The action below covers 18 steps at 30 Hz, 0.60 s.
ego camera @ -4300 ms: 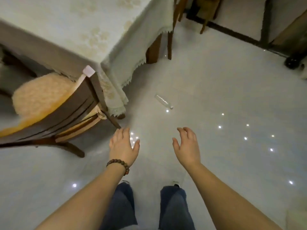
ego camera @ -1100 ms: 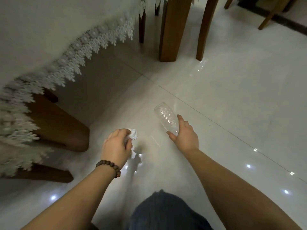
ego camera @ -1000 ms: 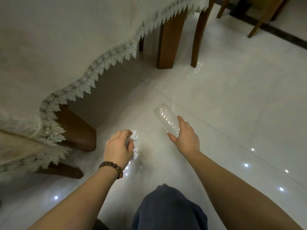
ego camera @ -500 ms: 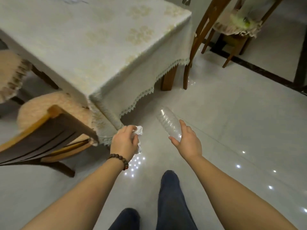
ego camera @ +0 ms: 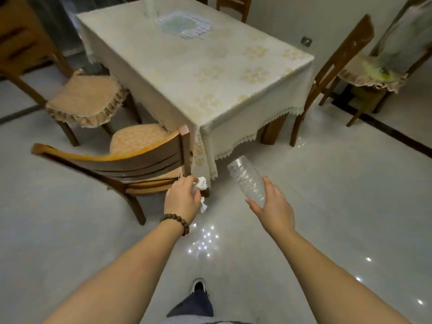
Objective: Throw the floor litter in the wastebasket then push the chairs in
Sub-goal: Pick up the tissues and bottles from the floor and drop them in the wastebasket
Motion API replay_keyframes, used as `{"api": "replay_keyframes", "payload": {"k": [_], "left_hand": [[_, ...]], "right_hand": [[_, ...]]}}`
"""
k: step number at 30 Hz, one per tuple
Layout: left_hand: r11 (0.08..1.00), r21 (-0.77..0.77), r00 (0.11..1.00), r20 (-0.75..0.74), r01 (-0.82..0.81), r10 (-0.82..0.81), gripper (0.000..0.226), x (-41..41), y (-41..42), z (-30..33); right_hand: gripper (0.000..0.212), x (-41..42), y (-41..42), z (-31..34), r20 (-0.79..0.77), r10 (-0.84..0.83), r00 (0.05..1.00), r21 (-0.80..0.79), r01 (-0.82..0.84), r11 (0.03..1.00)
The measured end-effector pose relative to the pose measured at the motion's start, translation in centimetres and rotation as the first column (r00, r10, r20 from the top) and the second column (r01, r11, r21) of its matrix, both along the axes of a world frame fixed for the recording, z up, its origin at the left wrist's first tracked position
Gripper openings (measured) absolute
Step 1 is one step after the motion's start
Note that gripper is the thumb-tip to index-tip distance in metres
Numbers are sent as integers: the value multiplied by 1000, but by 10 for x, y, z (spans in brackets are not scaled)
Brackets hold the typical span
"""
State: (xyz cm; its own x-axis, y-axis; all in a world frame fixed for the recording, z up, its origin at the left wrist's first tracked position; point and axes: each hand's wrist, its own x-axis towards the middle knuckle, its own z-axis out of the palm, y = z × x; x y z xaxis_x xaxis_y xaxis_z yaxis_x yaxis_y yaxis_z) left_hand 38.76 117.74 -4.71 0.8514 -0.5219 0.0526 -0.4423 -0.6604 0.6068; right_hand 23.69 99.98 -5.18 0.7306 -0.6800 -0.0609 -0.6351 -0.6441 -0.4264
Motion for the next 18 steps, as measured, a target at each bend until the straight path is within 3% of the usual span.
{"api": "replay_keyframes", "payload": {"k": [9,18], "left_hand": [[959,42,958,-42,-281,283,25,-64,119,-5],[789,12,788,-22,-615,615,23,-82,280,-1]], "right_hand": [[75,-10,87,-9,10,267,964,28,-267,963],[78,51,231,-2,23,599,800,38,-600,799]]}}
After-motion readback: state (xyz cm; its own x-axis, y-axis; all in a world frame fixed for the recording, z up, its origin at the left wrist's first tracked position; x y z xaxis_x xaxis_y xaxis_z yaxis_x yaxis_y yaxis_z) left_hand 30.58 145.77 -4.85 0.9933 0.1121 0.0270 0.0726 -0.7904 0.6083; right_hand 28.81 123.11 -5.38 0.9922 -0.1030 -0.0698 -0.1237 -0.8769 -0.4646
